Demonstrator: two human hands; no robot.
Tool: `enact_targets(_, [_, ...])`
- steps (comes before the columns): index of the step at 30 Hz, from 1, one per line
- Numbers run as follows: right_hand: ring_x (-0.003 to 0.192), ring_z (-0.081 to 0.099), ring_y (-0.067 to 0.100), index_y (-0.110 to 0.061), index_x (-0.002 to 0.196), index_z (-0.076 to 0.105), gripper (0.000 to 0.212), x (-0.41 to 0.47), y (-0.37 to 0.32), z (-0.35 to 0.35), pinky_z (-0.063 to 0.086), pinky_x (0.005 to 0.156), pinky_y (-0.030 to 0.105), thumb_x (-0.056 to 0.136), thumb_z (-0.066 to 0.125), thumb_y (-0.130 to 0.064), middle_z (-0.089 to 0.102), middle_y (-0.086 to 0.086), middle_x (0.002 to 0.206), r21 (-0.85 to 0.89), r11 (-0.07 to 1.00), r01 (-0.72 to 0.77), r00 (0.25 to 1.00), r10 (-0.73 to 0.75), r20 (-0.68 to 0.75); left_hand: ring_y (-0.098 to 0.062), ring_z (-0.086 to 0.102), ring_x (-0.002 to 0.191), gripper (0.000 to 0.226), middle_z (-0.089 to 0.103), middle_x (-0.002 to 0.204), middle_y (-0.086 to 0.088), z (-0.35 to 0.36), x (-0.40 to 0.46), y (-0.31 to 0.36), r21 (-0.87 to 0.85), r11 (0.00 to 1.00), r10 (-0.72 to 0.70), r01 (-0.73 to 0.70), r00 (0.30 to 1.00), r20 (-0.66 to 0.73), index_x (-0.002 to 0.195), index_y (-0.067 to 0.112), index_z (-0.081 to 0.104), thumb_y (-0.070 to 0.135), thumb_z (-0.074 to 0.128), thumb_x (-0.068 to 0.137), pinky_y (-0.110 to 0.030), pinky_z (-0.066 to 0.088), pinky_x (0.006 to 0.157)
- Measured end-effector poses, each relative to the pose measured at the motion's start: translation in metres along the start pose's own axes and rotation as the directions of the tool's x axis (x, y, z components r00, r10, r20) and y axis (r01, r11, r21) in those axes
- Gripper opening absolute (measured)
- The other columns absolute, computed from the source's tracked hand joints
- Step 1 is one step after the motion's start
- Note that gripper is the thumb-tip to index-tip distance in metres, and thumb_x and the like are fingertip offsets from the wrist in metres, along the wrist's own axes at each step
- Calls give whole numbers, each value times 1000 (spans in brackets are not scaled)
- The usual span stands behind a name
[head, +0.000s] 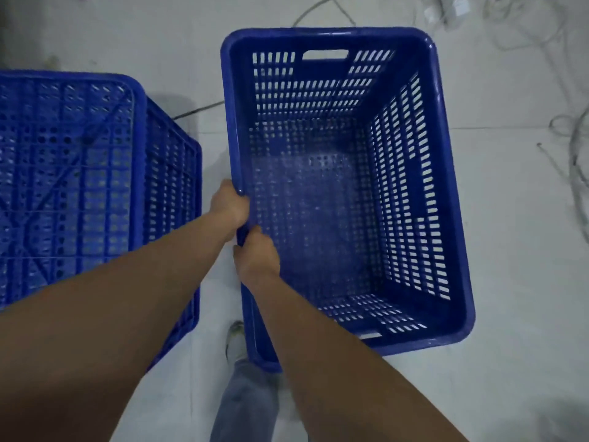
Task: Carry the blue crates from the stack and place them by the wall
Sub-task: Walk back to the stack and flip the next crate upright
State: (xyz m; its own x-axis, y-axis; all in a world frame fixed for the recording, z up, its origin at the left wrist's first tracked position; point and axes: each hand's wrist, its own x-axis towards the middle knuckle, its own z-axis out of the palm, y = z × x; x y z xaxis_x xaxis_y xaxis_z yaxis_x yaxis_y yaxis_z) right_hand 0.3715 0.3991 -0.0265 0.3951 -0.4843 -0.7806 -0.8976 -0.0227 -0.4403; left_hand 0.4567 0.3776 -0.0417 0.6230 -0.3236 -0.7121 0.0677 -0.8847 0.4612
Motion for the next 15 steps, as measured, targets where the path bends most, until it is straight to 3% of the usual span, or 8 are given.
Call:
enact_targets(3, [128, 47, 25, -4, 141, 33, 47, 10, 5, 2, 38, 103, 31, 97, 48, -13, 46, 14, 142, -94, 995, -39, 999, 39, 7, -26, 57, 103, 34, 58, 124, -13, 1, 11, -5, -62, 998, 21, -15, 995, 102, 130, 4, 48, 6, 40, 96, -37, 50, 92])
enact_targets(6, [137, 37, 24, -7, 149, 19, 62, 13, 8, 6, 33, 109, 30, 96, 49, -17, 33, 12, 151, -85, 994, -62, 997, 65, 34, -21, 55, 107, 39, 56, 123, -5, -1, 15, -8, -56, 994, 98, -89, 980, 175, 134, 8, 43, 6, 45, 95, -40, 49, 100])
enact_targets(8, [137, 37, 24, -10, 152, 9, 69, 13, 10, 8, 34, 109, 31, 97, 49, -20, 30, 11, 153, -77, 995, -65, 995, 70, 66, -24, 51, 117, 48, 50, 133, -6, -1, 18, -11, 93, 968, 215, -235, 959, 183, 142, 10, 32, 8, 44, 95, -43, 44, 104])
enact_targets(9, [135, 40, 24, -11, 153, 6, 71, 13, 12, 8, 37, 107, 33, 96, 49, -21, 32, 11, 152, -59, 996, -70, 994, 75, 81, -28, 43, 130, 56, 39, 146, -11, -2, 18, -10, 254, 910, 291, -327, 942, 168, 147, 10, 24, 9, 44, 95, -43, 39, 109])
enact_targets(10, [133, 43, 25, -13, 153, 5, 74, 13, 13, 8, 40, 104, 34, 96, 51, -22, 34, 11, 151, -24, 996, -86, 991, 88, 100, -31, 25, 143, 66, 20, 157, -15, -3, 17, -8, 467, 791, 365, -395, 917, 157, 151, 10, 14, 9, 46, 94, -44, 29, 116])
enact_targets(12, [131, 44, 26, -15, 153, 3, 80, 13, 14, 8, 42, 102, 36, 93, 56, -23, 36, 10, 149, 19, 993, -119, 984, 115, 136, -31, -8, 149, 78, -10, 161, -13, -8, 22, -2, 796, 376, 471, -473, 838, 276, 154, 14, 3, 12, 51, 91, -45, 6, 121])
enact_targets(14, [133, 41, 26, -14, 153, 6, 80, 13, 17, 5, 39, 103, 35, 92, 57, -21, 35, 10, 149, -7, 992, -124, 979, 124, 164, -29, -15, 149, 75, -12, 162, -7, -14, 28, 6, 835, -79, 362, -544, 765, 533, 154, 22, 8, 21, 52, 92, -47, -4, 120])
enact_targets(15, [133, 41, 25, -14, 152, 10, 78, 12, 20, 3, 38, 103, 33, 91, 58, -21, 37, 10, 147, -24, 993, -115, 979, 117, 168, -29, -14, 149, 70, -7, 163, -6, -14, 31, 8, 798, -237, 278, -554, 748, 603, 153, 24, 14, 26, 50, 94, -47, -6, 120])
